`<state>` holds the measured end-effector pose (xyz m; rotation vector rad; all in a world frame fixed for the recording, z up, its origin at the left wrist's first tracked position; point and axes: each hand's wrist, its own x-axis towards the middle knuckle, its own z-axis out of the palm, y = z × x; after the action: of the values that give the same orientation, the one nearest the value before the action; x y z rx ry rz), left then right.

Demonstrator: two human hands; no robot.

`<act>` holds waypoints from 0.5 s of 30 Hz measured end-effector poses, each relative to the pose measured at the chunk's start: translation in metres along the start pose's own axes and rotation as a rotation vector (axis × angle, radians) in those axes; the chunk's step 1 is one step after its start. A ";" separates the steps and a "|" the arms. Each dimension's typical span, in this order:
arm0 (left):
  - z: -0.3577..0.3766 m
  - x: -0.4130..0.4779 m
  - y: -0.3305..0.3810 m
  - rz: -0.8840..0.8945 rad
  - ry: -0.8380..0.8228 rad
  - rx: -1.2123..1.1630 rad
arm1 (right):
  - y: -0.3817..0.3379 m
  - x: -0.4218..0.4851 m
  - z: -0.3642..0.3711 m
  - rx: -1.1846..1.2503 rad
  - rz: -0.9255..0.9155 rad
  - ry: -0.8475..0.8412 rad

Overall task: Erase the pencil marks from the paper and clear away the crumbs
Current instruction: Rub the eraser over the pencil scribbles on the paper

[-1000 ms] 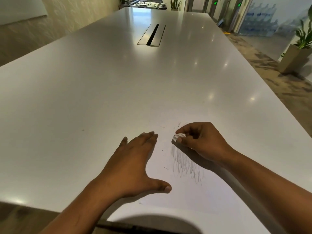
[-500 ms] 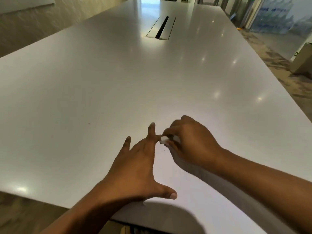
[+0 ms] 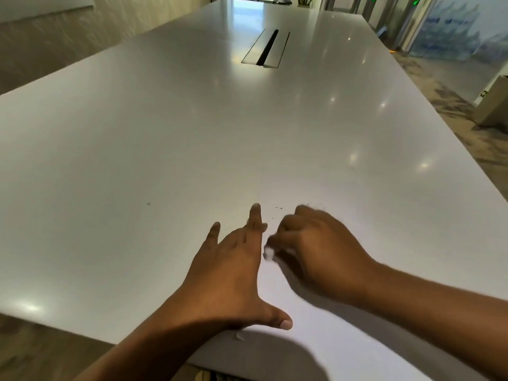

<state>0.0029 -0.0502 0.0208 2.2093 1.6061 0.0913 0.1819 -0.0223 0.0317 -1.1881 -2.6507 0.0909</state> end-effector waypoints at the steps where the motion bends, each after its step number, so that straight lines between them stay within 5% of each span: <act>1: 0.000 0.000 0.001 -0.003 0.004 0.016 | 0.008 0.010 0.000 -0.036 0.030 0.029; 4: 0.000 0.001 0.001 0.001 0.000 0.073 | 0.020 0.018 0.002 -0.045 0.109 0.076; 9: -0.002 0.005 0.002 0.058 -0.032 0.222 | -0.005 -0.027 -0.011 0.053 -0.001 -0.100; 15: -0.010 0.010 0.010 0.108 -0.084 0.379 | 0.032 -0.008 -0.011 -0.001 0.155 -0.019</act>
<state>0.0123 -0.0410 0.0313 2.5425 1.5597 -0.2965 0.2130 -0.0077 0.0365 -1.3982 -2.5715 0.1280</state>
